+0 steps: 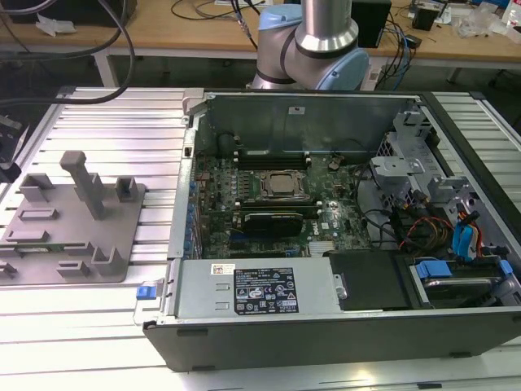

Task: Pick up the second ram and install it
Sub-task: 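Pick up the second ram and move it above second insertion slot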

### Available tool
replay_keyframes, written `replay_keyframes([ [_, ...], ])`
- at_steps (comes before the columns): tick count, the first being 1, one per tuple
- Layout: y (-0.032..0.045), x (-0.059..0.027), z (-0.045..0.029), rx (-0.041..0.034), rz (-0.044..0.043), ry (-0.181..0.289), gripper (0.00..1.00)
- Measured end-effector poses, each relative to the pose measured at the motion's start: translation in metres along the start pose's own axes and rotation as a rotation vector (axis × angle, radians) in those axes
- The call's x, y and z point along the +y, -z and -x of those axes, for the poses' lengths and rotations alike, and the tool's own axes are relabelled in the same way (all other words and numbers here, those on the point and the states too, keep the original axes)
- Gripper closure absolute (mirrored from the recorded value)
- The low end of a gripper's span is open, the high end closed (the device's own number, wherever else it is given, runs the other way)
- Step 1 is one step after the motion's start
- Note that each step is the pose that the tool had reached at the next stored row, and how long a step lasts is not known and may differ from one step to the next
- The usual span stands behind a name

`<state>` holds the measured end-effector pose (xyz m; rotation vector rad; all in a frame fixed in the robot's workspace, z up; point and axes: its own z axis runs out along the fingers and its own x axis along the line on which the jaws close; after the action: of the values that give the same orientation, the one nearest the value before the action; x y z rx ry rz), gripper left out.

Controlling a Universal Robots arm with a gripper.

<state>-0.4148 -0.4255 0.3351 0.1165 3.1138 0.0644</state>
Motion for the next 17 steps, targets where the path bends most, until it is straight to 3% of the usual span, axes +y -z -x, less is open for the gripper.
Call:
replay_keyframes([
  [6, -0.0002, 0.0000, 0.0000, 0.0020, 0.0009, 0.048, 0.92],
  [12, -0.0004, 0.0000, 0.0000, 0.0135, 0.0065, 0.321, 0.92],
  [17, -0.0005, 0.0000, 0.0000, 0.0185, 0.0060, 0.435, 0.92],
])
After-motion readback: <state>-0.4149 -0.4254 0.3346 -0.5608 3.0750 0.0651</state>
